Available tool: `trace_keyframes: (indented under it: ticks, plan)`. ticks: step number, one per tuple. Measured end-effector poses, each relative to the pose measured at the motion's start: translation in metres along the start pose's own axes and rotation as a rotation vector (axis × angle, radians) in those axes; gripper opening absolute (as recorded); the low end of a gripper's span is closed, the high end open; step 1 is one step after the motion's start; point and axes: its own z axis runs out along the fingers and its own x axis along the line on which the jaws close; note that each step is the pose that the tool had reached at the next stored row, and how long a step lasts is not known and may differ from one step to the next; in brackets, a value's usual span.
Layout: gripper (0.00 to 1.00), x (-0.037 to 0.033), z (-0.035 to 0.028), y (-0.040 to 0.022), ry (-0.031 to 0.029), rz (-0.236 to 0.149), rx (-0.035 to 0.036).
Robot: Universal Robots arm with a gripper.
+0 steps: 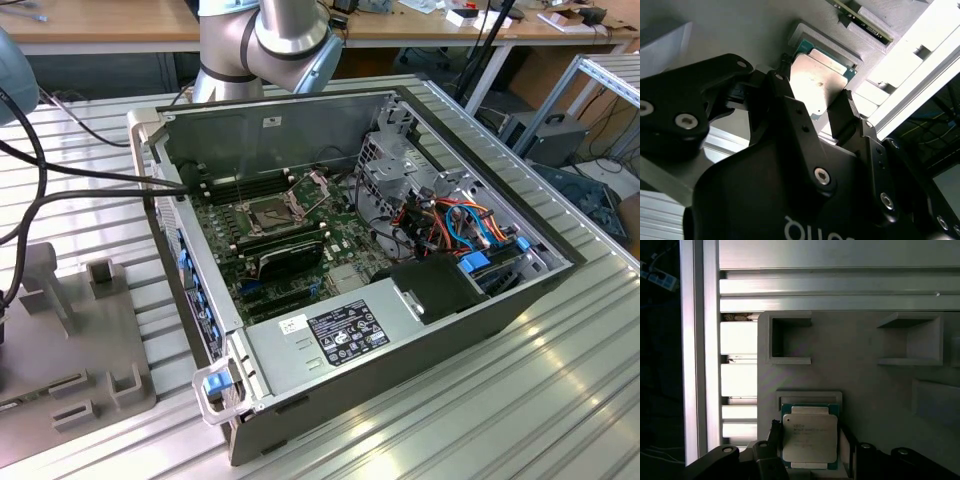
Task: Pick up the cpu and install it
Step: 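Pick up the cpu and move it towards the insertion slot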
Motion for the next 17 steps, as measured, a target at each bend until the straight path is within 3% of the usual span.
trace_keyframes:
  ticks: [17]
  plan:
    - [0.55,0.0001,-0.0033,0.0000,-0.0001,0.000,0.0000]
